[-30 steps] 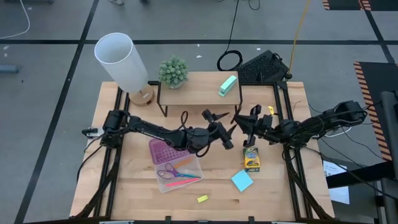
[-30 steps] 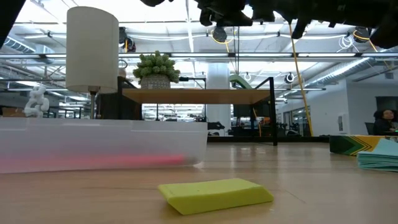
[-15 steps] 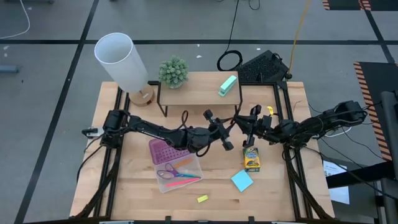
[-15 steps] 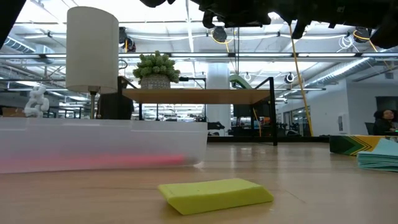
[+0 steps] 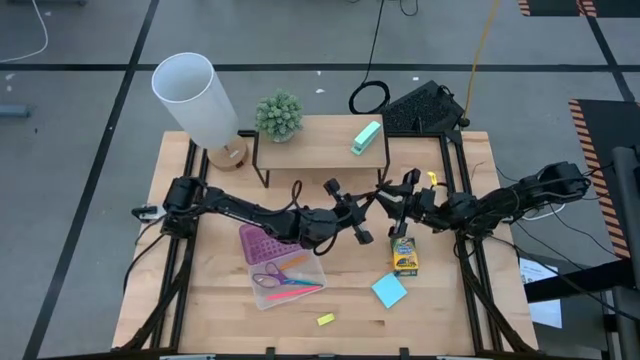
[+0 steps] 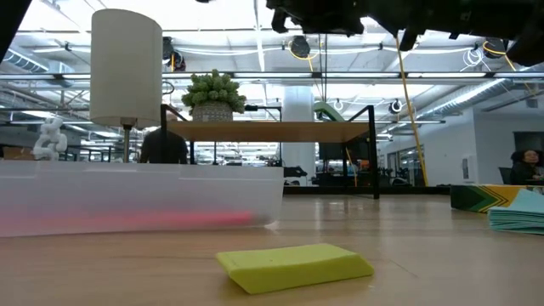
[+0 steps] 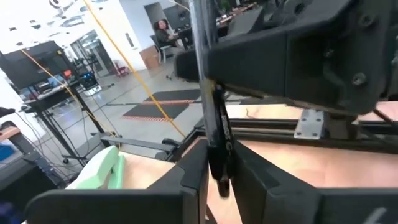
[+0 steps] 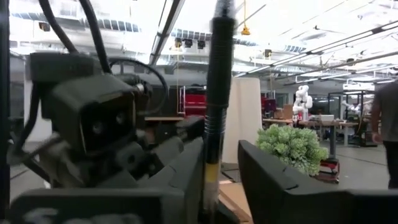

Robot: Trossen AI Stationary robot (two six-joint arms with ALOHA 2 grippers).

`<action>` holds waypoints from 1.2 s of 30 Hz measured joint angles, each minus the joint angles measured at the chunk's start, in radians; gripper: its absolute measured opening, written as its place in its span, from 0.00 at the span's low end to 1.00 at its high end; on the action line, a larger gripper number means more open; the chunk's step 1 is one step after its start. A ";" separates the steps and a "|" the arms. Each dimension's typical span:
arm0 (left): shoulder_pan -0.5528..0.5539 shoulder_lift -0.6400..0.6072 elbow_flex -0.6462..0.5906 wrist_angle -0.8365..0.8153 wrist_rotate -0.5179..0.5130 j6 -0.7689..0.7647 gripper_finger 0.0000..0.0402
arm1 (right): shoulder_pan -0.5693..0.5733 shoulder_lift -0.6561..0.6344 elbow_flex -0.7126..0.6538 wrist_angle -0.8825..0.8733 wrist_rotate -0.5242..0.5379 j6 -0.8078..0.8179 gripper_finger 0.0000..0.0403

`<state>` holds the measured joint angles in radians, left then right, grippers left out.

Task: Pack school essentials
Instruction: Put the black pen into the transparent box

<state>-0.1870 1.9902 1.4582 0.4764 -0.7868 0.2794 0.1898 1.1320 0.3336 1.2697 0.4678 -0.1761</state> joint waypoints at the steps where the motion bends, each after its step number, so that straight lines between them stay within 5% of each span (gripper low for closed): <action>1: -0.004 -0.012 0.000 -0.022 0.000 -0.001 0.15 | 0.000 0.000 0.001 -0.009 -0.001 0.000 0.28; 16: -0.017 -0.251 0.002 -0.783 0.024 -0.352 0.13 | -0.001 -0.012 0.000 -0.278 0.007 -0.052 0.64; 27: -0.090 -0.278 0.002 -1.366 0.432 -0.825 0.09 | 0.000 -0.015 0.000 -0.409 -0.029 -0.038 0.62; 36: -0.249 -0.278 -0.002 -1.445 0.613 -1.018 0.09 | 0.000 -0.016 -0.001 -0.482 -0.028 -0.088 0.59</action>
<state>-0.4363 1.7119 1.4564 -0.9683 -0.1738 -0.7389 0.1898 1.1164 0.3330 0.7876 0.4397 -0.2638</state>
